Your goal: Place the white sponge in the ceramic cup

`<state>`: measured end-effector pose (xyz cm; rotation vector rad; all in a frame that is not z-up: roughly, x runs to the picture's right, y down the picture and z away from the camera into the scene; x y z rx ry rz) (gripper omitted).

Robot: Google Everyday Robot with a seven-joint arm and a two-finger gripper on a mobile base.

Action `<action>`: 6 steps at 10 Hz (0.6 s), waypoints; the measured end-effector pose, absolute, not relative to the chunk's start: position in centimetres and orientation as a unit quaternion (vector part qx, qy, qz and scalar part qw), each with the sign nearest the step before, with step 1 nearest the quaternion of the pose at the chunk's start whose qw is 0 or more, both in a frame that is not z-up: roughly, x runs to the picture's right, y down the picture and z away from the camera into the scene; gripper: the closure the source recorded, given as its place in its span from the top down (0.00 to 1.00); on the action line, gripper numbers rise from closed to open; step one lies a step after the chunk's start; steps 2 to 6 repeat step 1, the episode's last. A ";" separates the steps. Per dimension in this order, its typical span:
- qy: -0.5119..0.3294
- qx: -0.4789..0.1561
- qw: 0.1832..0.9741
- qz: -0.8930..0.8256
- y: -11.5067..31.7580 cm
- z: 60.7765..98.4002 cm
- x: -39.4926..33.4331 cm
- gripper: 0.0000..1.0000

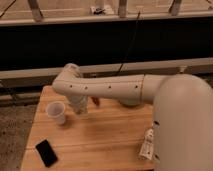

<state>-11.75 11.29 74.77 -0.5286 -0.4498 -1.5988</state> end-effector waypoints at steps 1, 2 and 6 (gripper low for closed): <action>-0.197 -0.231 0.640 -0.706 11.1 74.9 -11.9 0.01; -0.197 -0.231 0.640 -0.706 11.1 74.9 -11.9 0.01; -0.197 -0.231 0.640 -0.706 11.1 74.9 -11.9 0.01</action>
